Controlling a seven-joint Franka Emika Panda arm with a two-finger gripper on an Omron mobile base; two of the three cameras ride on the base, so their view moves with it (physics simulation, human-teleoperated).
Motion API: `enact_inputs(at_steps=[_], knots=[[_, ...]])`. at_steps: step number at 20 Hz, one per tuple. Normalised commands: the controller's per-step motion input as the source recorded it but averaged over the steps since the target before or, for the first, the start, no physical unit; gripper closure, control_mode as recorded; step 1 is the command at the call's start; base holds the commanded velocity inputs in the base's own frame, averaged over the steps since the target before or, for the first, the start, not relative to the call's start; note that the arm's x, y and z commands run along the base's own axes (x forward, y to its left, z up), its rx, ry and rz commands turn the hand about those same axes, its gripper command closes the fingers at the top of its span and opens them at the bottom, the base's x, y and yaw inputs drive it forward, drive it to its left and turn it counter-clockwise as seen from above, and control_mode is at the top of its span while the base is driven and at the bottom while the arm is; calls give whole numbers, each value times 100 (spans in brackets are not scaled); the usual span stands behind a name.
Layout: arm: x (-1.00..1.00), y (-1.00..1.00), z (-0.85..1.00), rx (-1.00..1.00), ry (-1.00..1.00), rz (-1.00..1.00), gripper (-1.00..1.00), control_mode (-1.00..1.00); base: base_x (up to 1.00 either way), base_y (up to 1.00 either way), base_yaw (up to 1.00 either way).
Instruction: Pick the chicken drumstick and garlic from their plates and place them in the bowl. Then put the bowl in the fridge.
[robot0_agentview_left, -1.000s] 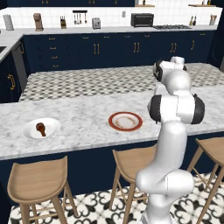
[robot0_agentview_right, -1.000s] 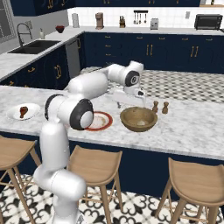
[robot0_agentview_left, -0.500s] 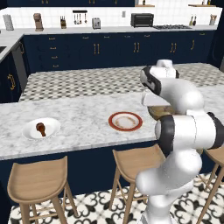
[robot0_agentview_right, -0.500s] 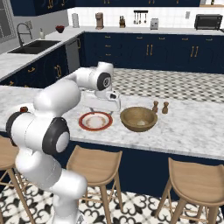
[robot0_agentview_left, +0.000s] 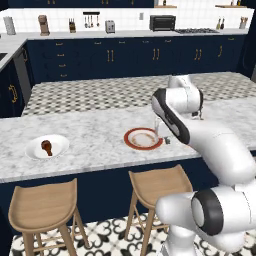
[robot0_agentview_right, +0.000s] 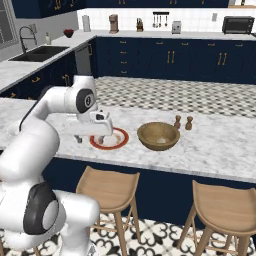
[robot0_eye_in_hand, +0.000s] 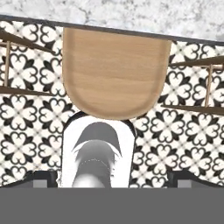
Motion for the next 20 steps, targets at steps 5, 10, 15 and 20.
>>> enact_inputs(at_steps=[5,10,15,20], knots=[[-100,-5,0,4,-11,7,-100,-100,0,0,0],[-51,0,0,13,-29,0,-100,-100,0,0,0],[0,8,0,-6,0,0,-100,-100,0,0,0],[1,4,0,0,0,0,-100,-100,0,0,0]])
